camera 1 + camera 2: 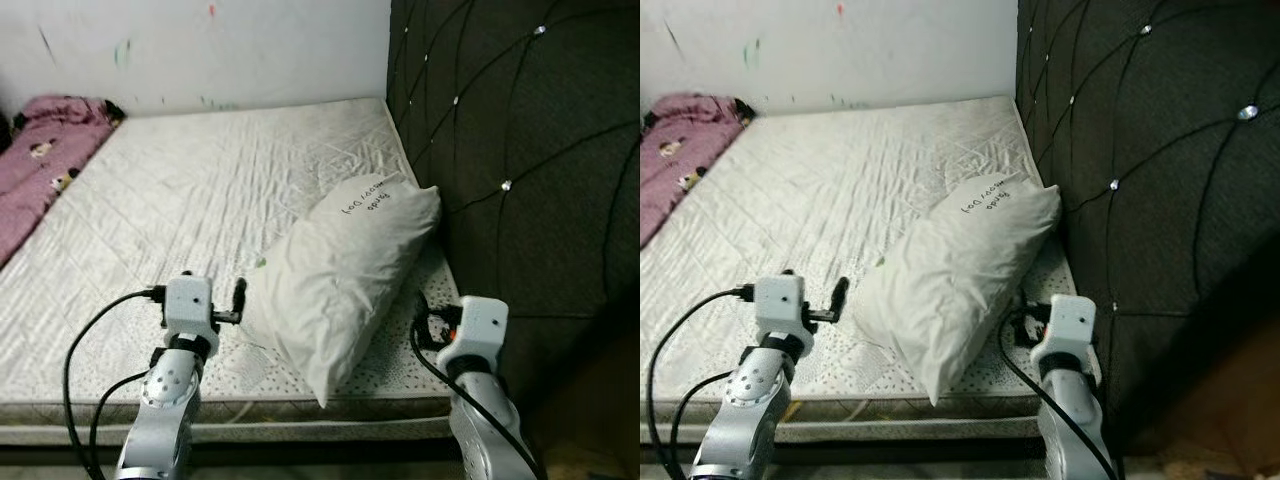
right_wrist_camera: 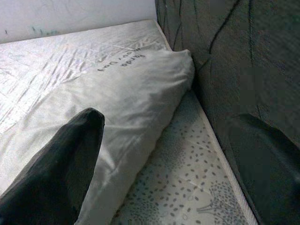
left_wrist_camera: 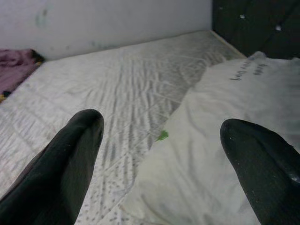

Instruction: Clean up the room

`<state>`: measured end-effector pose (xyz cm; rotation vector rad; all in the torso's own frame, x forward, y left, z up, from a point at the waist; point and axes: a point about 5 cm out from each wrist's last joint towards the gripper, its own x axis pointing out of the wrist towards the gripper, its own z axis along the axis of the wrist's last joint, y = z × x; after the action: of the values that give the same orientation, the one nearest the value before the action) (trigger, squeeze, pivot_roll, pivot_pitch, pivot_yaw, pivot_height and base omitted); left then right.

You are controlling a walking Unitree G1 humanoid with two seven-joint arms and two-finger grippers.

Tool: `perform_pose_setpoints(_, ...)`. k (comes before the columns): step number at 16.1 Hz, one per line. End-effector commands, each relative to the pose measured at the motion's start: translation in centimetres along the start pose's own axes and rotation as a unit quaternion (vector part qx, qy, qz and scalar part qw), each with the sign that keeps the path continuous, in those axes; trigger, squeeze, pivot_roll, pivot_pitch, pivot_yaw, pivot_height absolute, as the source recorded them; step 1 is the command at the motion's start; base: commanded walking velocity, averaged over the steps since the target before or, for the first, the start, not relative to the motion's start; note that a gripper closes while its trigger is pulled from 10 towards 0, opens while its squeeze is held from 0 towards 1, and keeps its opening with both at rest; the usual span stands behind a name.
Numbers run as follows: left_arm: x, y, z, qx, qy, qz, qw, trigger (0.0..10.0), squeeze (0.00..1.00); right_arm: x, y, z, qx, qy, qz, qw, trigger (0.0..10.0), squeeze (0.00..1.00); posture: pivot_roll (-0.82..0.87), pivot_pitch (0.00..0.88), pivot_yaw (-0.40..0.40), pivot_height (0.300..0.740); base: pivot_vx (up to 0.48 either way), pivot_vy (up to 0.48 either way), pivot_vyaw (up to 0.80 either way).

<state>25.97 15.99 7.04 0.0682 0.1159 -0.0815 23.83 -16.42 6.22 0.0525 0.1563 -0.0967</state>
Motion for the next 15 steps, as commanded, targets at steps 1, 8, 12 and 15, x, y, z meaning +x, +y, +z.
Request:
perform_pose_setpoints(1,0.3,-0.1,-0.2,-0.004,0.005,-0.007,1.0,10.0,0.0,0.0,0.4,0.6,-0.004,-0.012,0.012,1.0,10.0,0.0,-0.09,0.0,0.116,0.74,0.0,0.0,0.0)
perform_pose_setpoints(8,-0.8,0.1,-0.2,-0.049,-0.002,0.04,0.998,10.0,0.0,1.4,1.8,1.1,-0.026,-0.001,0.092,0.995,10.0,0.0,0.01,0.0,-0.023,0.74,0.0,0.0,0.0)
perform_pose_setpoints(12,-0.9,0.1,-0.4,-0.058,0.003,0.049,0.997,10.0,0.0,2.3,3.1,1.7,-0.028,-0.008,0.12,0.992,10.0,0.0,0.04,0.0,-0.037,0.74,0.0,0.0,0.0)
perform_pose_setpoints(15,-0.6,0.1,-0.3,-0.052,0.001,0.04,0.998,10.0,0.0,2.5,3.3,1.5,-0.025,-0.006,0.115,0.993,10.0,0.0,0.03,0.0,-0.019,0.74,0.0,0.0,-0.53)
